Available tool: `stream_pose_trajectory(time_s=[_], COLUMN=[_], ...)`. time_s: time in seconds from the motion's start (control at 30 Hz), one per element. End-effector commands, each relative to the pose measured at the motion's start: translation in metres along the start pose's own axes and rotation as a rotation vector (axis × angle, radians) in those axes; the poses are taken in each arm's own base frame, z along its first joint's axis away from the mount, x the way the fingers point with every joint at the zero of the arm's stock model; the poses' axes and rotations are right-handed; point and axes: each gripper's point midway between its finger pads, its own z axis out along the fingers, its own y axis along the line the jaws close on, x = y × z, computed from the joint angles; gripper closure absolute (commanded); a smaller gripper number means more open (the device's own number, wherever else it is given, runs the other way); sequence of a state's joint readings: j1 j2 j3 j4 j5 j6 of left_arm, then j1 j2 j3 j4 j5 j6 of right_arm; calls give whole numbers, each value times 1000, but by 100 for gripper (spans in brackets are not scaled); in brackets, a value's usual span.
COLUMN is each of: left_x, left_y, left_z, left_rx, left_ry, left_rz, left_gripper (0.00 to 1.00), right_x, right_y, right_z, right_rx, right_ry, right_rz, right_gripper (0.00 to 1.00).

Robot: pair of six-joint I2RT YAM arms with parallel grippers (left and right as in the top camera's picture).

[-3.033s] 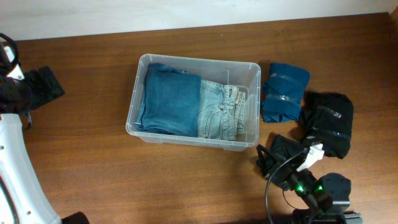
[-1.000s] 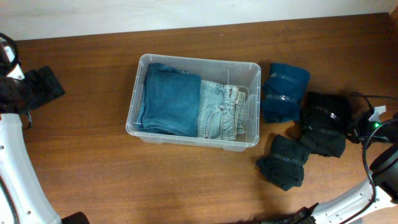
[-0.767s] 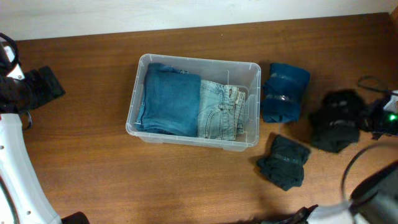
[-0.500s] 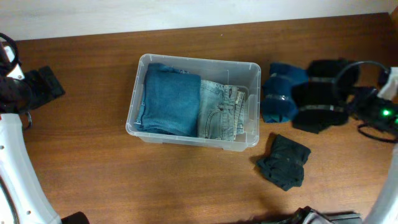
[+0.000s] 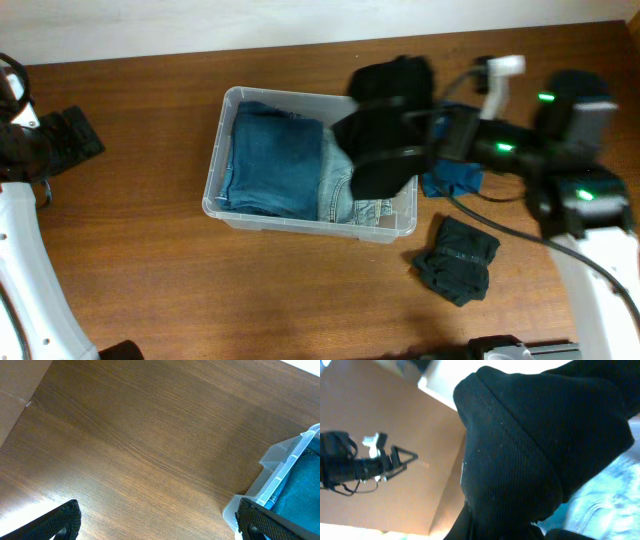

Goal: Pack container
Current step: 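Carry the black garment into the container's right side and release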

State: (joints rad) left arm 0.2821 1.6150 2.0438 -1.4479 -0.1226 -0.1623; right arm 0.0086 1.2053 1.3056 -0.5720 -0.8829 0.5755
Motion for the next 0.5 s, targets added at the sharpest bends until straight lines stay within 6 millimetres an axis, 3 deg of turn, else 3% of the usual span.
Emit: stream_pose_trajectory(time_s=[0.0, 0.07, 0.1, 0.17, 0.33, 0.43, 0.47], left_x=[0, 0, 0, 0, 0, 0, 0], left_y=[0, 0, 0, 0, 0, 0, 0], left_z=[0, 0, 0, 0, 0, 0, 0], left_rx=[2, 2, 2, 2, 2, 2, 2], left_ry=[-2, -2, -3, -3, -3, -3, -3], left_rz=[-4, -4, -4, -4, -4, -4, -4], left_gripper=[0, 0, 0, 0, 0, 0, 0], right_x=[7, 17, 24, 32, 58, 76, 83], right_y=[-23, -41, -61, -85, -135, -156, -163], right_z=[42, 64, 81, 94, 120, 126, 125], right_rx=[100, 142, 180, 219, 306, 355, 384], right_ry=[35, 82, 122, 161, 255, 317, 334], right_rz=[105, 134, 169, 215, 357, 433, 449], right_gripper=[96, 96, 96, 96, 96, 96, 91])
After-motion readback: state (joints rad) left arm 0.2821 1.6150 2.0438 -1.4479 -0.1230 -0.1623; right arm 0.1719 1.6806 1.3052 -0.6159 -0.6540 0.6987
